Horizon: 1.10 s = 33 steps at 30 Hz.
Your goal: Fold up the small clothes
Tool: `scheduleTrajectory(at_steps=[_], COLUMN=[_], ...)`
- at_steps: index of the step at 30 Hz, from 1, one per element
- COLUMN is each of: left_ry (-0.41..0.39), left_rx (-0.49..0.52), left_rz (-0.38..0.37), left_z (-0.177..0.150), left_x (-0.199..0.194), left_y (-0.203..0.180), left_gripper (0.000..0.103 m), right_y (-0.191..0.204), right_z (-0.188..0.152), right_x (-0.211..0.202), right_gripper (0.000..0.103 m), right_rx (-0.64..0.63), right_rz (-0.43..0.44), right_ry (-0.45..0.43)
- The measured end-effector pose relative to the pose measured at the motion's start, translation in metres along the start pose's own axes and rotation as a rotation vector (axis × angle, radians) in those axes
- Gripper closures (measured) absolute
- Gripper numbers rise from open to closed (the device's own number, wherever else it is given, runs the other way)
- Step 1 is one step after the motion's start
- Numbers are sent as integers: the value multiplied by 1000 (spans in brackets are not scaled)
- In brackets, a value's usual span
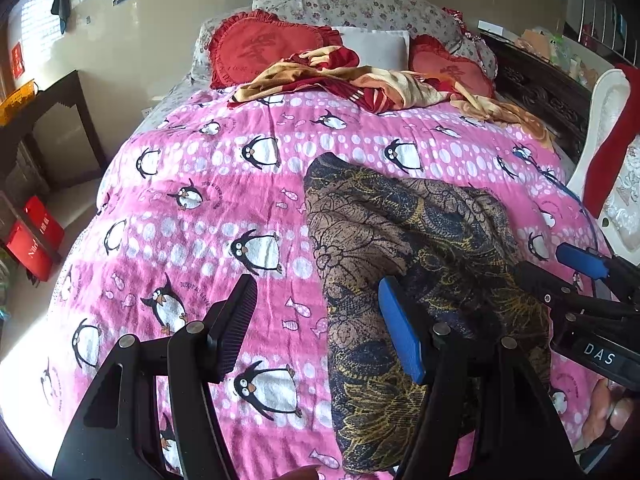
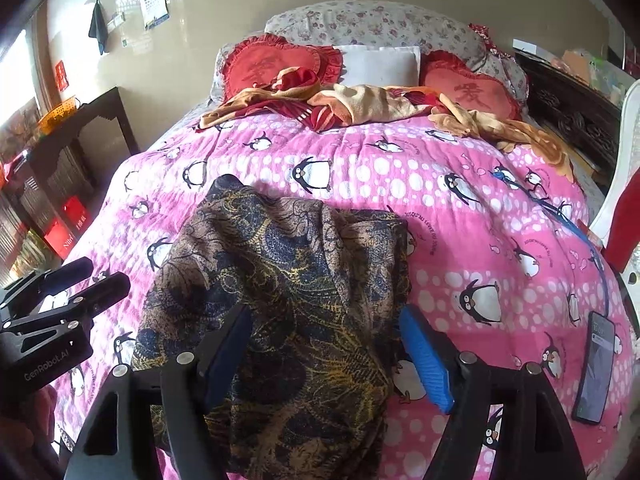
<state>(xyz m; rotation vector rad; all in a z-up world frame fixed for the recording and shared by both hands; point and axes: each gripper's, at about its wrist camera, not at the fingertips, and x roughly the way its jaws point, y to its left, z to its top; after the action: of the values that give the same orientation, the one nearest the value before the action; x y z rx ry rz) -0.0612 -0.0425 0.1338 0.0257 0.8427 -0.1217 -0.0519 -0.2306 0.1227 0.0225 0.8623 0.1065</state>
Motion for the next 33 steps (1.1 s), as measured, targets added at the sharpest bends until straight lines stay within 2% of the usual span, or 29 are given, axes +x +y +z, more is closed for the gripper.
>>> scheduleTrajectory(at_steps=[33], left_ry=[33], left_rx=[5], left_rz=[-16], left_z=[-4], left_x=[15], left_y=[-12], left_gripper=[39], right_y=[0], right_z=[-4], right_x=[18], right_gripper=[29], right_rx=[52], right_rz=[-5], right_ry=[42])
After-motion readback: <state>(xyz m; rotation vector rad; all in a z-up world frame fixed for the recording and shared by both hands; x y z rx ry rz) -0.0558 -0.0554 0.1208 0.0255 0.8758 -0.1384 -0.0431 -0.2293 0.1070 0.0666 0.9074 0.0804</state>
